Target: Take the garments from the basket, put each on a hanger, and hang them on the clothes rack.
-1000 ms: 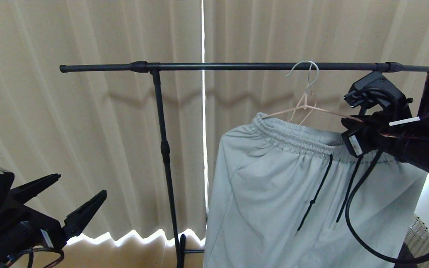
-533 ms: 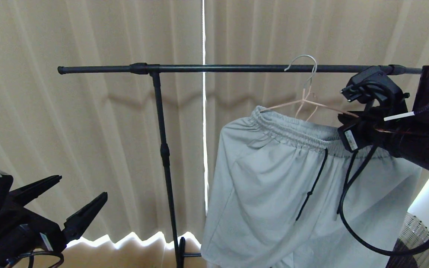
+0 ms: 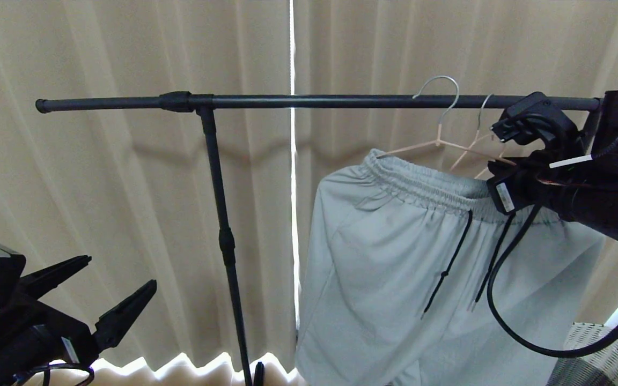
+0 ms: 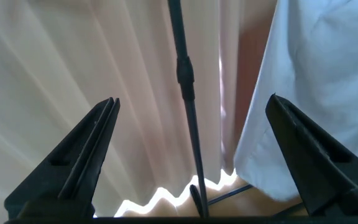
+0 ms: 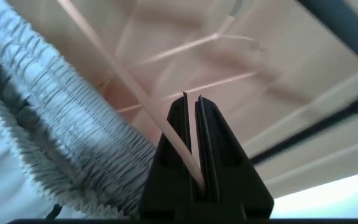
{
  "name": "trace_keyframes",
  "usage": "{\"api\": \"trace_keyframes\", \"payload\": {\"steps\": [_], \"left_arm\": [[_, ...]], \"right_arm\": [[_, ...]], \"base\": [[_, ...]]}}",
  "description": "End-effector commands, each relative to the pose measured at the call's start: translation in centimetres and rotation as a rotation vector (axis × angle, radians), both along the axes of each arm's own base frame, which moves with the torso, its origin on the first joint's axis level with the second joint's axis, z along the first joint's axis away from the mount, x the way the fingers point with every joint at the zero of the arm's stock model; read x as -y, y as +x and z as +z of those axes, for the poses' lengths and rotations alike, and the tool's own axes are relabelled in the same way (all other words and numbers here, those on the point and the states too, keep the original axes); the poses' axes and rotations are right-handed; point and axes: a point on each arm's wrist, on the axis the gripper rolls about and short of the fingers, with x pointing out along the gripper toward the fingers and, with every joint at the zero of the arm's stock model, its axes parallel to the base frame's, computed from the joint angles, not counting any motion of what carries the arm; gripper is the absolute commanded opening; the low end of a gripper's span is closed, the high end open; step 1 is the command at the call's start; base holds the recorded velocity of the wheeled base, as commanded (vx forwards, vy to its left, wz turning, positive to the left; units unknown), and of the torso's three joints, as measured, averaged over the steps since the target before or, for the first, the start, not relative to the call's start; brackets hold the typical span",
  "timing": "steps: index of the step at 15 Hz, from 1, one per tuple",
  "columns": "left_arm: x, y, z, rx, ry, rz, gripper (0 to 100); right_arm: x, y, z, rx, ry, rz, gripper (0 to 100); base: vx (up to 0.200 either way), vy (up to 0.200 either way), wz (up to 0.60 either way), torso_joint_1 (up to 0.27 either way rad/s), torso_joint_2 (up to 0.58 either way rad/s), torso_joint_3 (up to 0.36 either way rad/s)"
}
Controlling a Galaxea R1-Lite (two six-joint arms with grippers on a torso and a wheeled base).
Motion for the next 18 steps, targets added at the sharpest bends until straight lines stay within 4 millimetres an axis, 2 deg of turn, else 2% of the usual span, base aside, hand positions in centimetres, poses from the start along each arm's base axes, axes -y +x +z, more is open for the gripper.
{"api": "trace_keyframes", "payload": {"steps": [1,8,14,18], "left_arm": [[0.0,-0.1,-0.1,-0.003,0.001,-0.001,100],[0.0,-0.1,-0.1,-0.004,0.002,0.001,100],[-0.1,-0.2,-0.3,-0.01,0.003,0.001,100],[-0.1,-0.2,-0.4,-0.013,0.003,0.001,100]], "right_arm": [[-0.4,1.1,0.2,0.005,0.001,0.0,0],[-2.2,6.0,0.3,-0.007,-0.016,-0.043,0],[-3.0,8.0,-0.2,-0.053,-0.051,-0.097,0],[-3.2,8.0,-0.3,-0.056,-0.054,-0.093,0]], "base": [[0.0,0.0,0.0,0.0,0.0,0.0],[0.0,0.0,0.0,0.0,0.0,0.0],[0.0,0.0,0.0,0.0,0.0,0.0],[0.0,0.0,0.0,0.0,0.0,0.0]]}}
